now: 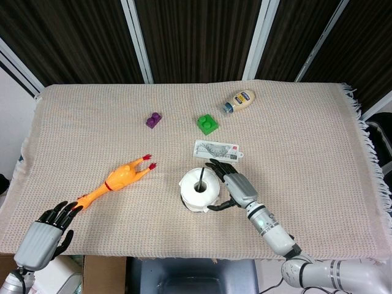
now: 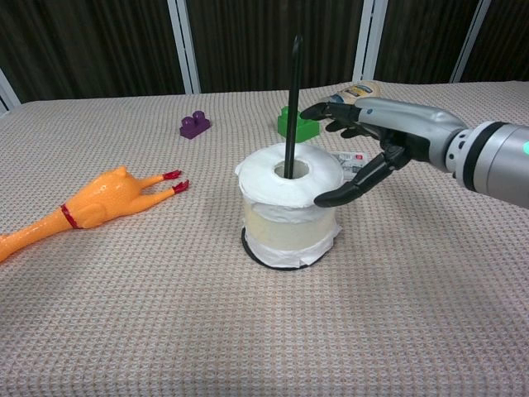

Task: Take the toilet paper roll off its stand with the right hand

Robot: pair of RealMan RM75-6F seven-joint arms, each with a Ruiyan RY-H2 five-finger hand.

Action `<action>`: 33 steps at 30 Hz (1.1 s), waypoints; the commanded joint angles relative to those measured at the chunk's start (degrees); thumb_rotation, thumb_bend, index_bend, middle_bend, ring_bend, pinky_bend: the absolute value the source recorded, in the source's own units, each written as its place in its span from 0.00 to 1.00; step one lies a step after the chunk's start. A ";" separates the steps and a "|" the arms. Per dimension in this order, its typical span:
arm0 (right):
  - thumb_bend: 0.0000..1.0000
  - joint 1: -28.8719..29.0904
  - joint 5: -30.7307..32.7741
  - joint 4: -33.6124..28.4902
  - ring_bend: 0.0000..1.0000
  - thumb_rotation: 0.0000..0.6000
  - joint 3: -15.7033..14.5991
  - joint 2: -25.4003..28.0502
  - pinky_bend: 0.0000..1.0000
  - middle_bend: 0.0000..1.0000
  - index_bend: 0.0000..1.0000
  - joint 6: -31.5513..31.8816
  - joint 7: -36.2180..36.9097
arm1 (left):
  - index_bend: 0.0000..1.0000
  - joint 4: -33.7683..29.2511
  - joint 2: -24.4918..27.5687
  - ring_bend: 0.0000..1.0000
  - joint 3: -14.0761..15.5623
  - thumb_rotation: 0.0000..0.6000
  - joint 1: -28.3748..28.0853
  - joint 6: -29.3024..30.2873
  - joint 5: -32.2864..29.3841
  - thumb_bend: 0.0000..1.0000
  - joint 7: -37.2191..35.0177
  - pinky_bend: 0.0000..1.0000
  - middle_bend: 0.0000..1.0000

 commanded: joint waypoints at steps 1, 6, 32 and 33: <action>0.06 1.03 0.83 1.76 0.00 1.00 -0.26 -2.00 0.02 0.00 0.00 0.12 -0.92 | 0.17 0.10 0.03 0.16 0.16 1.00 0.03 0.09 0.39 0.55 -0.02 0.36 0.17; 0.06 2.25 0.88 5.43 0.00 1.00 -0.25 -6.02 0.02 0.00 0.00 0.64 -0.66 | 0.17 0.43 0.00 0.16 0.40 1.00 0.23 0.55 1.11 0.55 -0.16 0.36 0.17; 0.12 1.99 -13.37 26.12 0.46 1.00 -2.62 -18.29 0.65 0.52 0.67 9.54 11.57 | 0.17 1.49 -0.34 0.16 1.64 1.00 0.90 1.69 4.28 0.55 0.11 0.36 0.17; 0.12 1.94 -13.68 25.88 0.46 1.00 -2.59 -18.05 0.65 0.52 0.67 9.70 11.98 | 0.17 1.53 -0.36 0.16 1.62 1.00 0.90 1.67 4.27 0.55 0.11 0.36 0.17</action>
